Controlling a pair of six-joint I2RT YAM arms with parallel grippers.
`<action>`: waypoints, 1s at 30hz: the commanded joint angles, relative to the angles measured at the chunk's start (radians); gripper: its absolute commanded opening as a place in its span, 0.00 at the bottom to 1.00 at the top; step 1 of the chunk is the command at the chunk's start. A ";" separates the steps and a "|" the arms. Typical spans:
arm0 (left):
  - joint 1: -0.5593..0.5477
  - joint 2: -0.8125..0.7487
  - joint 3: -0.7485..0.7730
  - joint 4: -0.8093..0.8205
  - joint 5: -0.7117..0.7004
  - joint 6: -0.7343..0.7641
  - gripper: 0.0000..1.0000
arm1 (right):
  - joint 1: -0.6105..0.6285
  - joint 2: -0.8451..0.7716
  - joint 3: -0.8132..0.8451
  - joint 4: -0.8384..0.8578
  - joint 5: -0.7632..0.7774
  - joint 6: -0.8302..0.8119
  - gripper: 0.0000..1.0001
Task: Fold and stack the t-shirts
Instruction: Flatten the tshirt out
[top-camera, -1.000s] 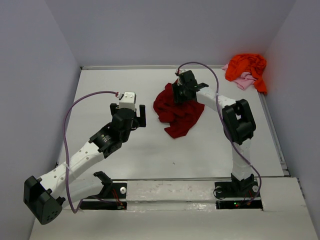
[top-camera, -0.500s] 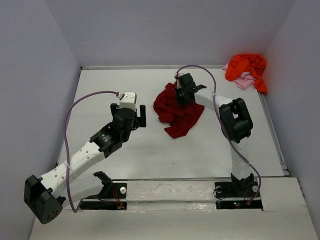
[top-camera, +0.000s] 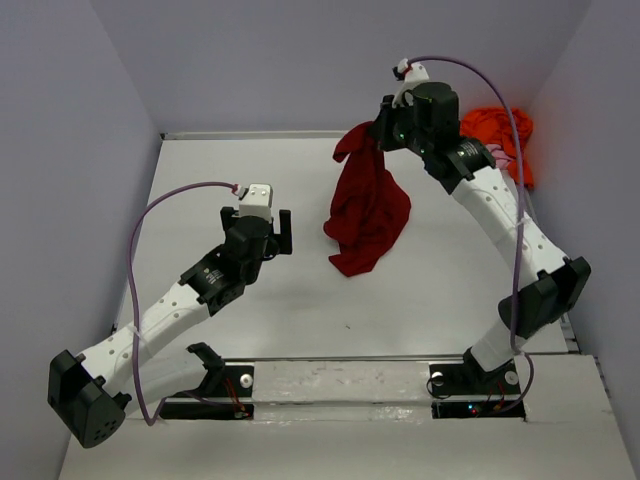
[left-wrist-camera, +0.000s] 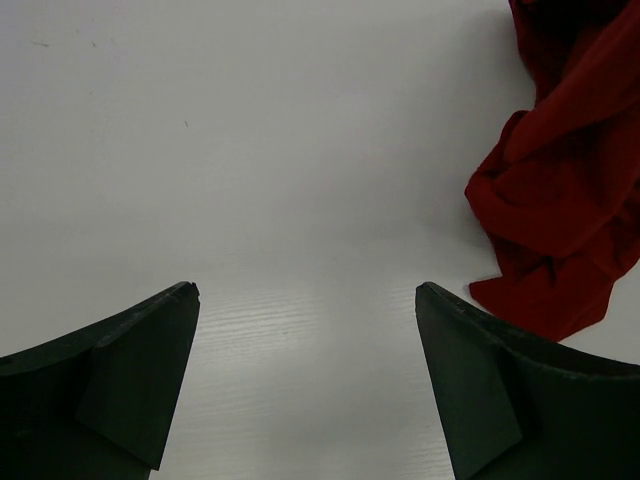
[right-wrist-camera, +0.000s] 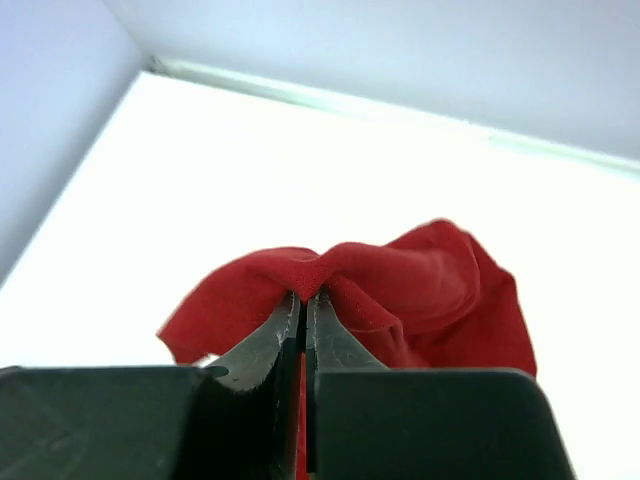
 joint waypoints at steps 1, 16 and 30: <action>0.001 -0.011 0.022 0.014 -0.024 -0.002 0.99 | 0.004 -0.055 0.082 -0.087 -0.006 0.006 0.00; 0.001 -0.027 0.016 0.032 -0.014 -0.008 0.99 | 0.004 -0.069 0.073 -0.090 0.019 0.040 0.00; 0.001 -0.138 -0.007 0.069 -0.051 -0.012 0.99 | 0.107 0.543 0.598 -0.085 -0.245 0.138 0.00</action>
